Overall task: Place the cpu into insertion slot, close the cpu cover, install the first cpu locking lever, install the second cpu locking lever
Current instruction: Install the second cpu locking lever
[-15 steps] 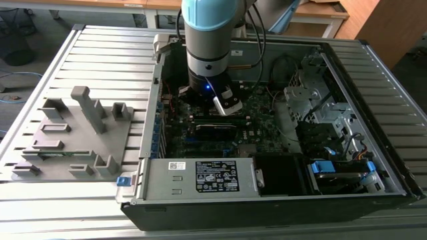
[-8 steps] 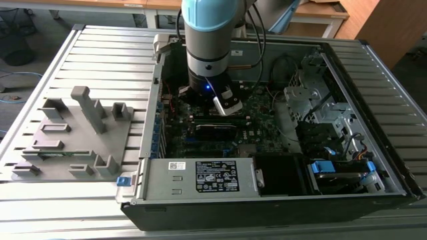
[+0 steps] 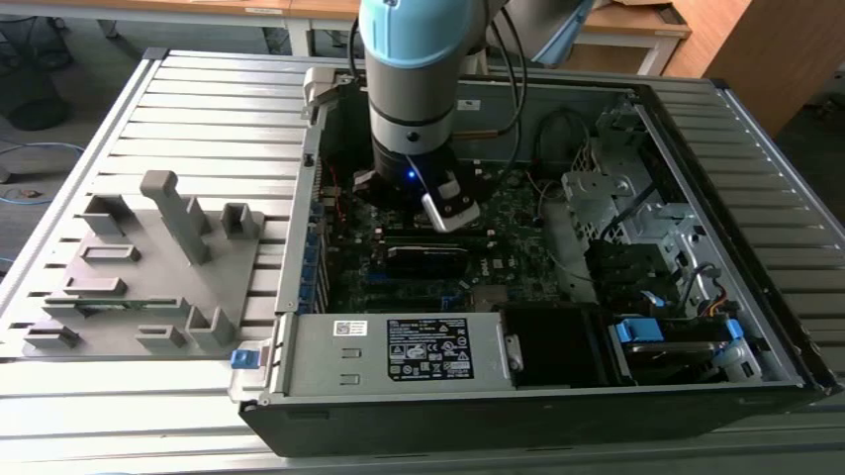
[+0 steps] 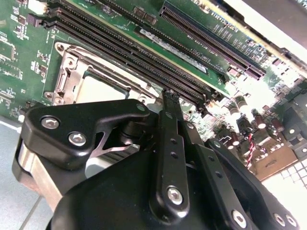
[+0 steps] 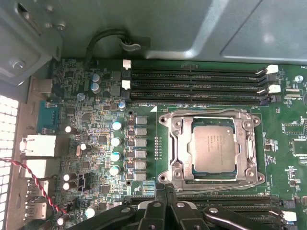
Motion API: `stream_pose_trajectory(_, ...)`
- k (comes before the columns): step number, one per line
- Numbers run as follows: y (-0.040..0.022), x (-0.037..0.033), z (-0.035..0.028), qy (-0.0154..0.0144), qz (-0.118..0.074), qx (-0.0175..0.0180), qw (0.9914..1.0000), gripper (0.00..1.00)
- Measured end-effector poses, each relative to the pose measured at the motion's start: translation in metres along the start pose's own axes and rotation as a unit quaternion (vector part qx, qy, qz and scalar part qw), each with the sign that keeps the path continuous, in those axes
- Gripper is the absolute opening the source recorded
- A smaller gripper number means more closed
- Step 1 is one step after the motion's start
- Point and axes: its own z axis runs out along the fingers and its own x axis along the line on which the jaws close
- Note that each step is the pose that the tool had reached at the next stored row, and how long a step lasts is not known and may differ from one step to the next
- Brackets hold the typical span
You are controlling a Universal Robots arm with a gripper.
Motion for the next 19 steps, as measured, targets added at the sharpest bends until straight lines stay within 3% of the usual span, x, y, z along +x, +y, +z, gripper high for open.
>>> stream_pose_trajectory(2, -0.0018, 0.0, -0.0003, 0.0, 0.0, -0.0079, 0.99997, 0.11)
stream_pose_trajectory(6, -0.006, -0.0001, -0.001, 0.0001, 0.001, -0.032, 0.99949, 0.11)
stream_pose_trajectory(7, -0.0072, -0.0001, -0.0011, 0.0001, 0.001, -0.0353, 0.99938, 0.11)
stream_pose_trajectory(14, -0.0166, -0.0001, -0.0003, 0.0002, 0.002, -0.0469, 0.9989, 0.11)
stream_pose_trajectory(19, -0.0195, 0.0, 0.0021, 0.0002, 0.003, -0.0607, 0.99815, 0.11)
